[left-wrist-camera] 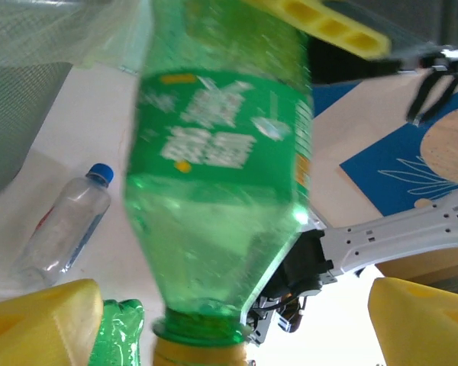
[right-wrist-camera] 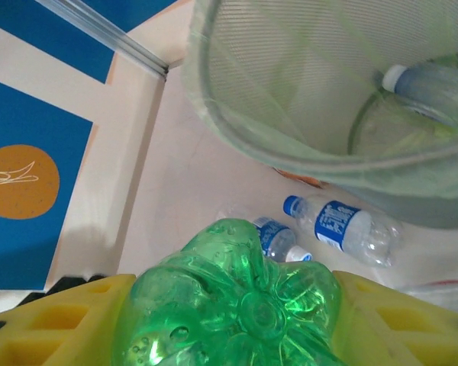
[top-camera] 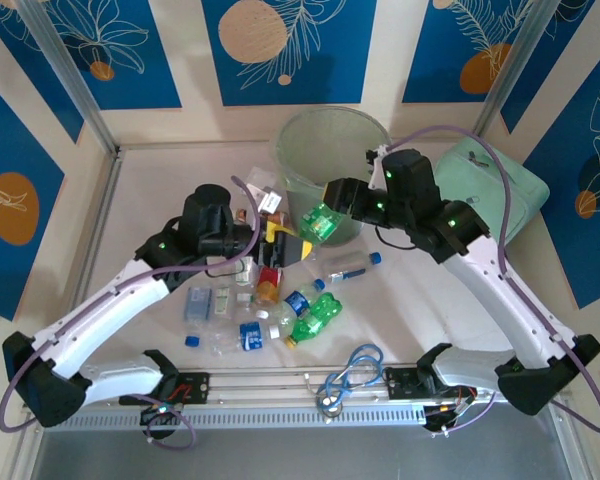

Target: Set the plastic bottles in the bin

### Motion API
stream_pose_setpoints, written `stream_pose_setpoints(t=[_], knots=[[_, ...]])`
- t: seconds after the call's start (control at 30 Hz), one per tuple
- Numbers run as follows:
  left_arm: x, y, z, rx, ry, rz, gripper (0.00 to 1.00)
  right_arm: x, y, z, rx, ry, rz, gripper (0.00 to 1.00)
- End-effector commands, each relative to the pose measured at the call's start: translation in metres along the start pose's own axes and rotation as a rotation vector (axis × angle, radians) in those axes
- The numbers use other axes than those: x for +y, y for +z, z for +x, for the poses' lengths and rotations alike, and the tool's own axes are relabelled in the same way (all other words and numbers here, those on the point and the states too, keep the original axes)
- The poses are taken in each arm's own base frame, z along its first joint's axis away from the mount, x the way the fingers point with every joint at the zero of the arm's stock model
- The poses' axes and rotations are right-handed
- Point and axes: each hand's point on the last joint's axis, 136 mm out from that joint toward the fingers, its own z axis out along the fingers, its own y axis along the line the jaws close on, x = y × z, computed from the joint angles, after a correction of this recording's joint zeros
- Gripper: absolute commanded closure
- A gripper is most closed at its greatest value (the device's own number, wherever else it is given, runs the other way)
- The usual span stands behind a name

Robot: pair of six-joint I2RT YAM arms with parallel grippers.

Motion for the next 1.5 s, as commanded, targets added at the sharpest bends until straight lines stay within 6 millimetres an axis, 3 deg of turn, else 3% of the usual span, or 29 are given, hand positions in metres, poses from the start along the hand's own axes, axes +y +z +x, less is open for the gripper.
stream_pose_setpoints(t=[0.0,0.33,0.73,0.8,0.93,1.07,1.27,1.47], knots=[[-0.01,-0.008,0.002,-0.014,0.003,0.044,0.2,0.03,-0.009,-0.016,-0.029,-0.066,-0.098,0.44],[-0.005,-0.015,-0.007,-0.063,0.021,-0.019,0.47,0.057,-0.001,-0.028,-0.015,-0.058,-0.198,0.44],[-0.001,-0.015,-0.023,-0.176,-0.005,-0.022,0.83,0.063,-0.004,-0.031,-0.025,-0.025,-0.228,0.41],[0.0,-0.014,-0.025,-0.204,-0.023,-0.009,0.85,0.064,-0.004,-0.032,-0.021,-0.019,-0.231,0.35],[0.0,-0.014,-0.03,-0.237,-0.04,0.002,0.87,0.061,-0.006,-0.04,-0.035,-0.002,-0.224,0.12],[-0.005,-0.011,-0.037,-0.271,-0.067,0.055,0.9,0.059,-0.018,-0.054,-0.058,0.026,-0.287,0.03],[-0.033,-0.01,-0.057,-0.347,-0.139,0.286,0.92,0.061,-0.022,-0.063,-0.001,0.076,-0.509,0.0],[-0.05,-0.015,-0.067,-0.374,-0.186,0.41,0.93,0.092,-0.028,-0.059,0.049,-0.027,-0.67,0.01]])
